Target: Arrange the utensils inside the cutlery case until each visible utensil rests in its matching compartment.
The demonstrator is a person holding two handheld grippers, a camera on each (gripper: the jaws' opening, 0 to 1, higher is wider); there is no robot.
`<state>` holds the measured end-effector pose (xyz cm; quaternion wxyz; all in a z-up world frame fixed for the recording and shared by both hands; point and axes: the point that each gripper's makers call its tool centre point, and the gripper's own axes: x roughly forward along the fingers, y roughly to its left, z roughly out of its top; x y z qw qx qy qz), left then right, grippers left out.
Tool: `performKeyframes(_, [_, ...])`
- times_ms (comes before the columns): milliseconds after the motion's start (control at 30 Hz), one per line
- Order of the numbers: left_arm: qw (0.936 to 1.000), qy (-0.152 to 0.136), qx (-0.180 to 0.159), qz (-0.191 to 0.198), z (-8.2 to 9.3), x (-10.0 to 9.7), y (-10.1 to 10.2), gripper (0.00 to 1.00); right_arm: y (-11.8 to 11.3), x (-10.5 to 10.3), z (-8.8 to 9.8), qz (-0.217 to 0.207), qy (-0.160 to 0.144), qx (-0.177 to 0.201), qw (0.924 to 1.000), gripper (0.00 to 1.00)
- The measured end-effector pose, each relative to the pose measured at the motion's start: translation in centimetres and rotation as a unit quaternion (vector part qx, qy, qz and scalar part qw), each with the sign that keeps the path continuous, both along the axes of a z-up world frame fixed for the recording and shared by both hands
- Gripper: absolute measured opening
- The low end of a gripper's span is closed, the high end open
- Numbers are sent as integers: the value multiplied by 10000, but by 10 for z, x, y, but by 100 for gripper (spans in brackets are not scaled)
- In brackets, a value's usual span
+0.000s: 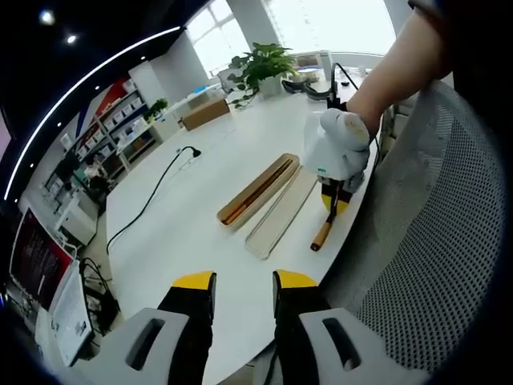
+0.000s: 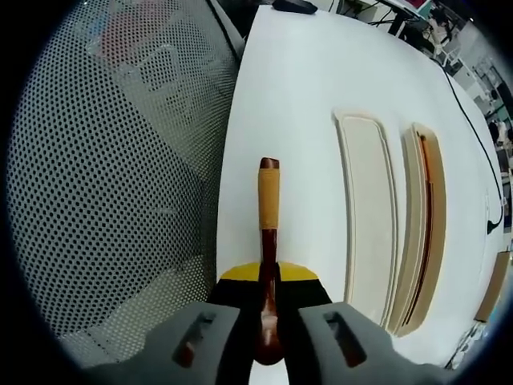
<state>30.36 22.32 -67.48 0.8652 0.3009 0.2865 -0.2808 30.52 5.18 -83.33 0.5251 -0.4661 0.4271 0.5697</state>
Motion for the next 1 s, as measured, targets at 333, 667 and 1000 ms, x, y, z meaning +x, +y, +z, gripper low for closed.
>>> performKeyframes(333, [10000,7,12,-11,0,0,0,28,0,0,0,8,9,42,10000,0])
performKeyframes(667, [10000,-1,6,8,0,0,1,28,0,0,0,-55,21,36,10000,0])
performKeyframes(1000, [10000,-11,2,9,0,0,1,28,0,1,0,-158,46,55,9999,0])
